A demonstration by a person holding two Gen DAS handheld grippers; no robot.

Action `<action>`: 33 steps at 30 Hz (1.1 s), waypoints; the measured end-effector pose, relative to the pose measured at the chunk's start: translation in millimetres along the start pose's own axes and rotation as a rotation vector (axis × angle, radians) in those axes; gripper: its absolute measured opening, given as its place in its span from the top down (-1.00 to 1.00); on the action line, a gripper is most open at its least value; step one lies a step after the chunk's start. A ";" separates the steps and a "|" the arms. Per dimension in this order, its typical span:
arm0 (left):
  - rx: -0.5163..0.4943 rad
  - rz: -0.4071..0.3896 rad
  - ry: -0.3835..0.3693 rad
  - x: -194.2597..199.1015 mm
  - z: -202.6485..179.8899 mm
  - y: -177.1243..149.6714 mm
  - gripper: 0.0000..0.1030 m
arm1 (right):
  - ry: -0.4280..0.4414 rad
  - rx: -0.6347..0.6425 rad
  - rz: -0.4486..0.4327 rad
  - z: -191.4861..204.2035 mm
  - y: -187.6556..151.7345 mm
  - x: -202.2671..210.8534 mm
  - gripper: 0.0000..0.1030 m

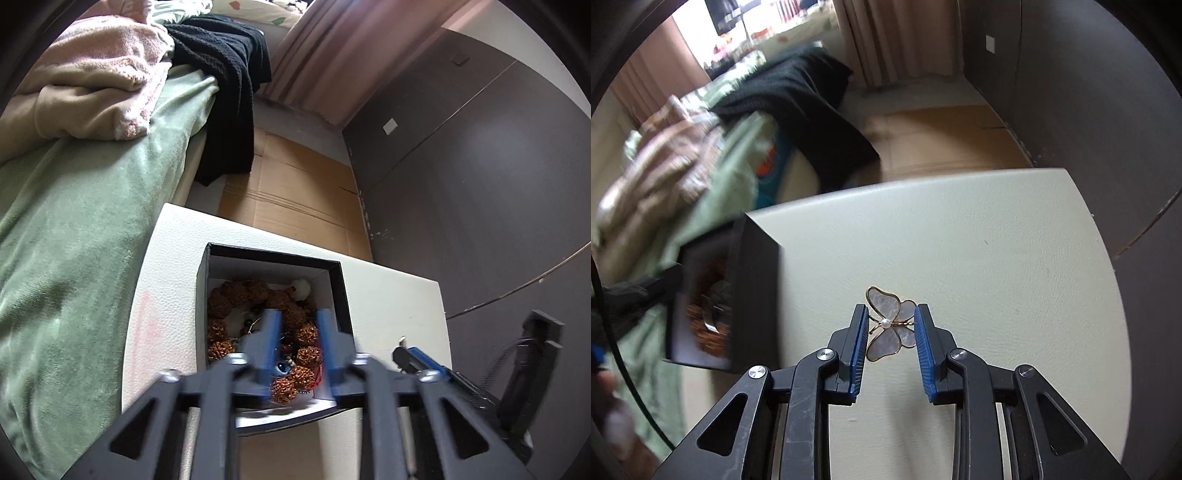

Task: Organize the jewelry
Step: 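Lower the white butterfly brooch into the black box and open the right tool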

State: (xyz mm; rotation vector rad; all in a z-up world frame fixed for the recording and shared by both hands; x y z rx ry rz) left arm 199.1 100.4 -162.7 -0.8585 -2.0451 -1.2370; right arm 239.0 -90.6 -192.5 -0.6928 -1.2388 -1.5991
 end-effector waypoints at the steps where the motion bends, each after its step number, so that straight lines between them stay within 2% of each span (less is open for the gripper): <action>1: 0.003 -0.011 0.005 3.3 1.1 0.8 -0.12 | 0.028 -0.005 -0.012 4.2 1.3 4.9 0.49; 3: 0.010 -0.034 0.016 10.3 3.5 3.1 -0.31 | 0.086 -0.017 -0.035 12.2 3.7 15.1 0.49; 4: 0.012 -0.046 0.020 14.9 5.0 4.7 -0.33 | 0.112 -0.023 -0.042 15.1 4.5 19.0 0.49; 7: 0.031 -0.068 0.029 25.3 12.9 7.5 -0.34 | 0.210 -0.049 -0.053 26.3 6.0 29.5 0.49; 13: 0.071 -0.086 0.074 37.3 34.7 8.1 -0.35 | 0.364 -0.057 -0.017 64.1 -1.3 33.0 0.49; 23: 0.104 -0.100 0.105 44.8 56.5 9.2 -0.35 | 0.471 -0.068 0.026 118.2 -12.4 13.3 0.47; 25: 0.098 -0.095 0.110 45.2 57.4 8.2 -0.35 | 0.490 -0.092 0.070 121.9 -15.8 4.8 0.24; 26: 0.091 -0.091 0.119 45.7 57.8 7.3 -0.35 | 0.483 -0.100 0.089 121.3 -18.1 1.3 -0.07; 27: 0.086 -0.088 0.124 46.7 57.6 6.4 -0.35 | 0.464 -0.110 0.095 117.5 -19.4 -0.5 -0.27; 31: 0.069 -0.089 0.137 55.1 54.6 2.7 -0.35 | 0.476 -0.133 0.099 103.6 -19.1 11.0 -0.29; 33: 0.066 -0.093 0.138 59.3 51.9 0.1 -0.38 | 0.434 -0.137 0.065 92.4 -16.1 21.1 -0.49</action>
Point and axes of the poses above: each gripper's, at about its wrist camera, not at the fingertips, and x roughly against the way its jaws point, z to its left, y to its top, the point moved 8 cm from there along -x, roughly the way its jaws point, and after that the axes turned 13 degrees about -x, right-handed, at the moved point
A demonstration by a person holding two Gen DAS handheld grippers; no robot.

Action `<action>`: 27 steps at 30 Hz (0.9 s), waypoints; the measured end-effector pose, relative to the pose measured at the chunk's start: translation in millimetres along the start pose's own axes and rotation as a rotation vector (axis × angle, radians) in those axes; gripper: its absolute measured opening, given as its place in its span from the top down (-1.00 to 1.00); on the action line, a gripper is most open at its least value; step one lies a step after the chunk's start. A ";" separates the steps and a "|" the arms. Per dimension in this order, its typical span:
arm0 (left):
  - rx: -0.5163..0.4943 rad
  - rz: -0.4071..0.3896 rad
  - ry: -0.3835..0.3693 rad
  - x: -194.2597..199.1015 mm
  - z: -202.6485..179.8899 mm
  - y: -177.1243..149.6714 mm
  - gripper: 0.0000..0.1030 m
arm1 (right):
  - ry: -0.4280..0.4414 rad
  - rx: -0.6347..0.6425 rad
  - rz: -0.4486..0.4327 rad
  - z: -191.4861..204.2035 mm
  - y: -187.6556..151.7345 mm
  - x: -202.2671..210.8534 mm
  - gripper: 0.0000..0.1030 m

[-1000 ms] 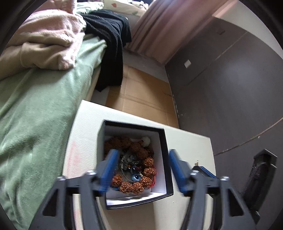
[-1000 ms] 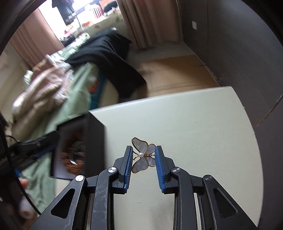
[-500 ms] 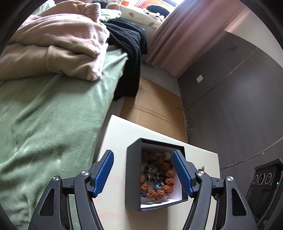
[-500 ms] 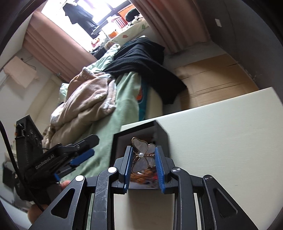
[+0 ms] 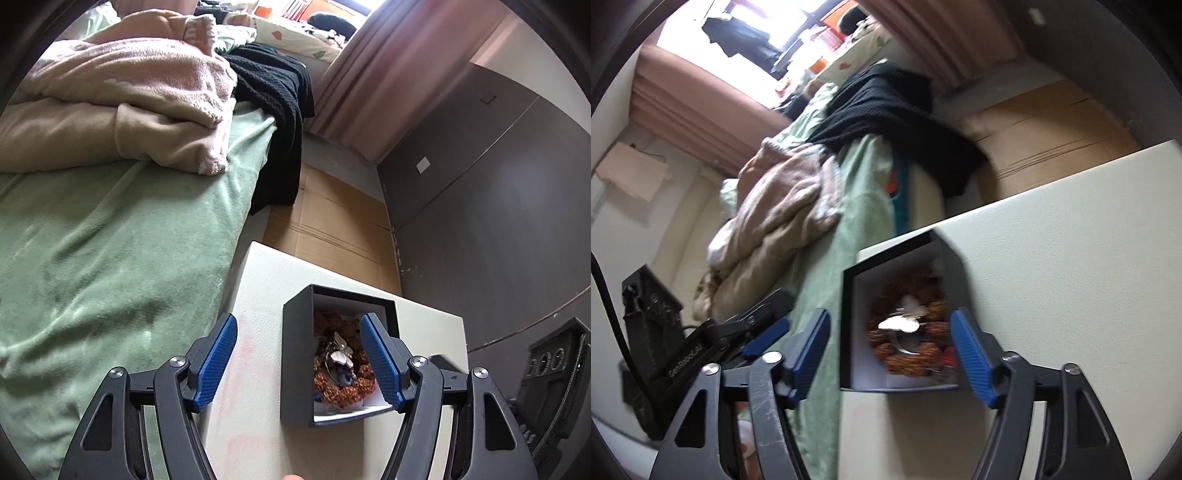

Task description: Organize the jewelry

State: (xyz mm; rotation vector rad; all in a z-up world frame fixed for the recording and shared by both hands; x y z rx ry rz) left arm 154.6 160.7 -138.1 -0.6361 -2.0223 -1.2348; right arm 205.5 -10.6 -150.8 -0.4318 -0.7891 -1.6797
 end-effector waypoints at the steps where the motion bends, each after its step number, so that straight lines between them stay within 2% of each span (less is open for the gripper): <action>1: -0.004 -0.002 0.000 3.1 -1.9 -1.6 -0.43 | -0.011 0.007 -0.021 -1.2 1.4 7.9 -0.56; 2: -0.007 -0.005 0.000 5.2 -3.8 -2.0 -0.46 | -0.013 0.011 -0.035 -1.9 1.6 16.6 -0.66; 6: -0.035 -0.024 -0.001 16.4 -16.1 -5.8 -0.54 | -0.050 0.022 -0.069 -7.9 2.4 41.3 -0.75; 8: -0.058 -0.036 0.008 22.6 -24.0 -7.2 -0.54 | -0.082 0.019 -0.074 -13.4 0.4 50.8 -0.85; 10: -0.068 -0.060 0.014 30.1 -30.2 -6.8 -0.58 | -0.137 0.025 -0.093 -18.6 -2.5 62.4 -0.85; 11: -0.075 -0.076 0.016 34.8 -33.9 -6.3 -0.63 | -0.186 0.046 -0.116 -20.1 -4.2 70.5 -0.88; 13: -0.085 -0.104 0.028 42.2 -38.7 -5.2 -0.87 | -0.220 0.082 -0.147 -19.6 -5.5 84.6 -1.00; 17: -0.120 -0.145 0.062 54.5 -51.4 -5.0 -0.92 | -0.202 0.101 -0.180 -18.9 -4.0 109.9 -1.00; 21: -0.162 -0.155 0.056 61.4 -68.1 -6.5 -0.99 | -0.205 0.105 -0.192 -24.5 -2.7 126.6 -1.00; 27: -0.253 -0.169 0.050 73.0 -95.6 -10.9 -0.99 | -0.220 0.126 -0.209 -28.4 -4.6 148.9 -1.00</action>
Point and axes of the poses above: each gripper's, at about its wrist camera, not at the fingertips, and x roughly against the way its jaws point, z to its left, y to its top, the point moved 8 cm from there along -x, roughly the way its jaws point, and after that the axes turned 13 degrees about -x, right-handed, at the moved point
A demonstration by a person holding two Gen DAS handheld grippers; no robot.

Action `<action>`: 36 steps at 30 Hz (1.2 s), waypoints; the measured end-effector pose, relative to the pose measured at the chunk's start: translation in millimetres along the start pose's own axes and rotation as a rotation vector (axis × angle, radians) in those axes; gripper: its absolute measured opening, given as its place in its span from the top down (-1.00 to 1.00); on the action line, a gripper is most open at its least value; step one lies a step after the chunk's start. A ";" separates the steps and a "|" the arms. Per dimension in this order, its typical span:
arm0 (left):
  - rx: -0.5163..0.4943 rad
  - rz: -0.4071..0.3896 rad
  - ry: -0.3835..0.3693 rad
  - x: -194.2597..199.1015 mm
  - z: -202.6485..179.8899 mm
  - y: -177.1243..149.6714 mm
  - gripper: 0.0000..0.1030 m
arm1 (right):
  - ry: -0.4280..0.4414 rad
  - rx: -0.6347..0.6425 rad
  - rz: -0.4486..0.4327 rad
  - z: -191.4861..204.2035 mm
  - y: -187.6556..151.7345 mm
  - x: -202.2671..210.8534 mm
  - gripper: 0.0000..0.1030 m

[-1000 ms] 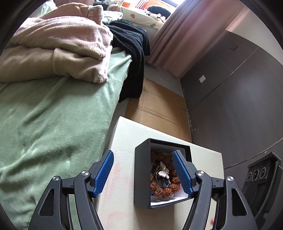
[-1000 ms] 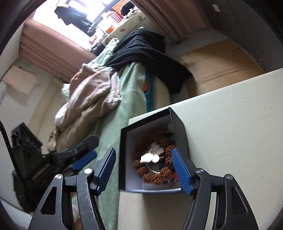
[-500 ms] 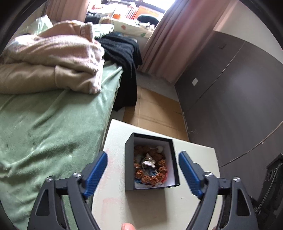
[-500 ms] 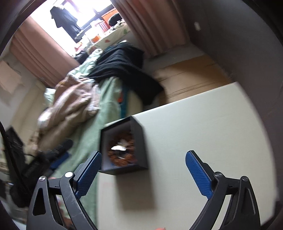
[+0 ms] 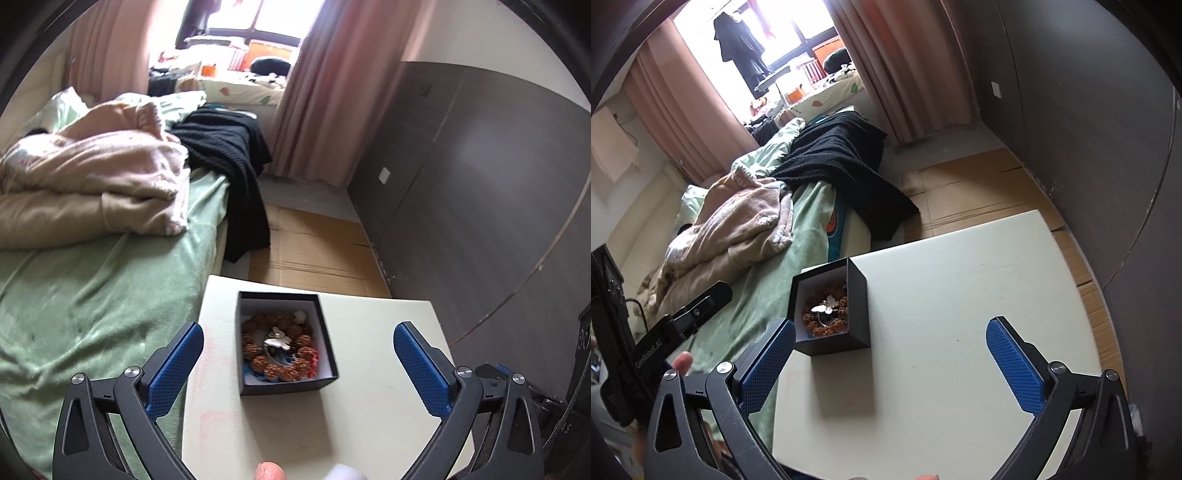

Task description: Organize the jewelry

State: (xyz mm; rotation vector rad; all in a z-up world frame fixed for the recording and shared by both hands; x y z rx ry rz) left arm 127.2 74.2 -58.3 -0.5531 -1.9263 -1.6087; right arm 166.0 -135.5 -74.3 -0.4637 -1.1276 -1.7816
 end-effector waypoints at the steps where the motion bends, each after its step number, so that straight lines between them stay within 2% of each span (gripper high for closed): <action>1: -0.013 0.000 0.001 1.7 -3.1 -0.3 -0.99 | 0.002 0.001 -0.002 -0.7 -0.3 2.7 -1.00; 8: -0.065 -0.013 -0.005 17.6 -22.1 -6.7 -0.99 | 0.023 -0.007 -0.006 -7.5 -2.4 16.6 -1.00; 15: -0.113 0.010 0.015 20.6 -31.4 -24.1 -0.99 | 0.001 0.016 -0.002 -13.1 -11.7 24.9 -1.00; 21: -0.100 -0.008 0.015 29.9 -34.4 -24.0 -0.99 | -0.027 0.039 -0.009 -13.2 -19.0 29.6 -1.00; 36: -0.099 -0.007 0.029 33.1 -37.1 -27.8 -0.99 | -0.036 -0.013 -0.044 -26.2 -19.8 39.3 -1.00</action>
Point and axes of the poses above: each gripper's, at about its wrist camera, not at the fingertips, and x roughly against the way its jaws point, z to its left, y to its top, the point moved 8 cm from there along -x, roughly the way its jaws point, and after that the axes turned 13 degrees about -x, right-handed, at the moved point
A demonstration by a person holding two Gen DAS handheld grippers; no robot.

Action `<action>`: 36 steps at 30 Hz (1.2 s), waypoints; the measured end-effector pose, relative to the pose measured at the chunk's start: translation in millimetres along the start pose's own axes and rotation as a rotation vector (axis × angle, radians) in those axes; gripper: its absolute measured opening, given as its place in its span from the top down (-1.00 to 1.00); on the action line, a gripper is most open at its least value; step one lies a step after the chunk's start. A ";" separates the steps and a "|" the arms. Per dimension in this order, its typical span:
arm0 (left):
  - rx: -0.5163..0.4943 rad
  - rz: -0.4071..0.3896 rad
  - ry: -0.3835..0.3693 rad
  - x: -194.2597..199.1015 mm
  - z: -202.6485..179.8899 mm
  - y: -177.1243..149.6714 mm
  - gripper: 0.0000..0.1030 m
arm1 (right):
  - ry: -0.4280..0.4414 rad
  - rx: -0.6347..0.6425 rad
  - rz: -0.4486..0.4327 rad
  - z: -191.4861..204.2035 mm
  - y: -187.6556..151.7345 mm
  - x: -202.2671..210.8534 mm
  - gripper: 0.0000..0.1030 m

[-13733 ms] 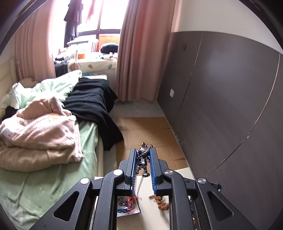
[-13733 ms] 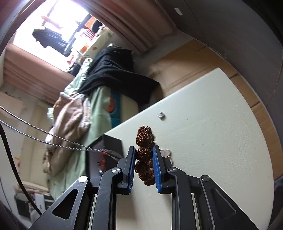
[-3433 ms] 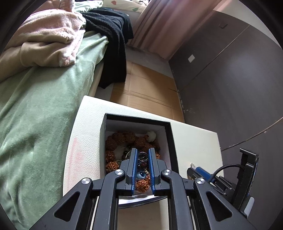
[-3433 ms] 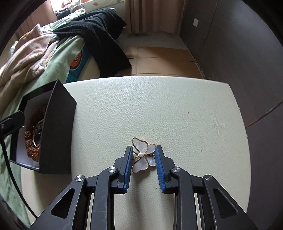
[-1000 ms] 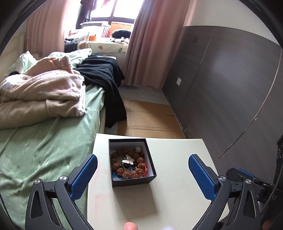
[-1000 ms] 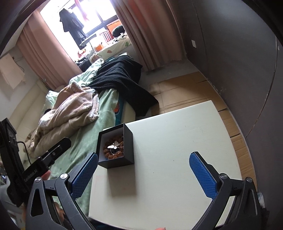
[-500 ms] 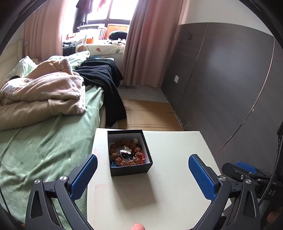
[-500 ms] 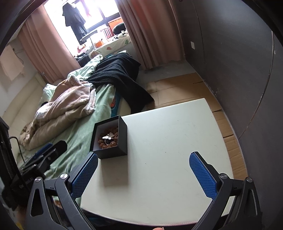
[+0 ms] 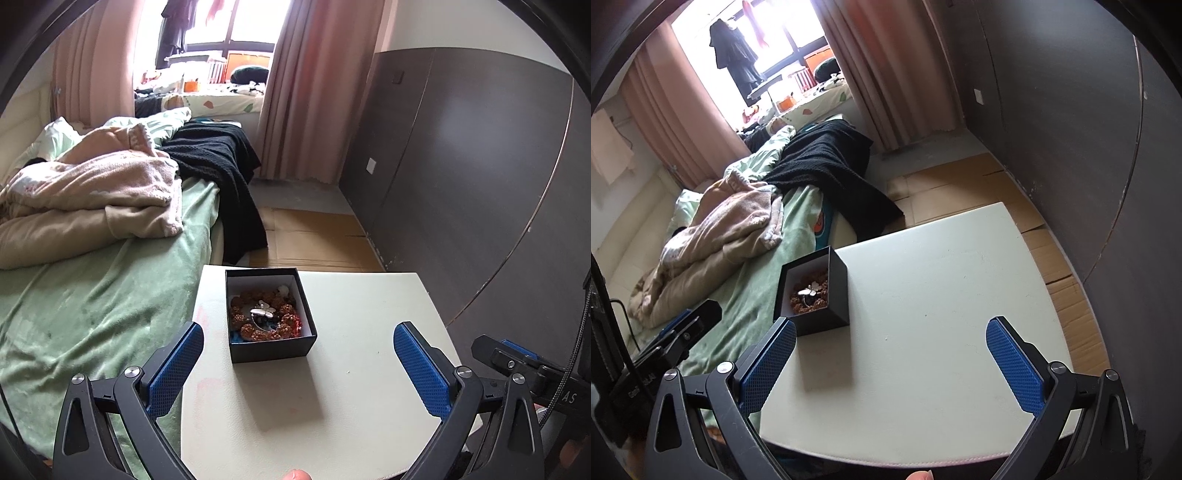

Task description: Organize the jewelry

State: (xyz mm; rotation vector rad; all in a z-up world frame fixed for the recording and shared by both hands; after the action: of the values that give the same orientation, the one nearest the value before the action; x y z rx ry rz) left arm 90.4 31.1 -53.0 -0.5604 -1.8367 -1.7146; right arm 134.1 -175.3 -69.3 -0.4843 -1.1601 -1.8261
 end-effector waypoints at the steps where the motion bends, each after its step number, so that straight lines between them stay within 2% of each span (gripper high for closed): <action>1: -0.002 0.000 0.001 0.2 -0.6 0.0 -0.99 | -0.001 -0.001 -0.001 0.1 0.0 0.4 -1.00; 36: -0.029 0.007 0.023 4.6 -3.4 -5.8 -0.99 | -0.007 0.008 -0.011 -3.5 -2.6 3.1 -1.00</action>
State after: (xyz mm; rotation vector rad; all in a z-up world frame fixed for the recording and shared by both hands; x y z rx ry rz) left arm 83.5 26.9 -54.3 -0.5560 -1.7950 -1.7386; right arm 130.8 -179.4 -70.2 -0.4815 -1.1765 -1.8295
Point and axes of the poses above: each gripper's, at about its wrist camera, not at the fingertips, and x roughly against the way its jaws point, z to its left, y to its top, the point moved 8 cm from there along -x, roughly the way its jaws point, and after that the axes turned 13 degrees about -x, right-handed, at the moved point
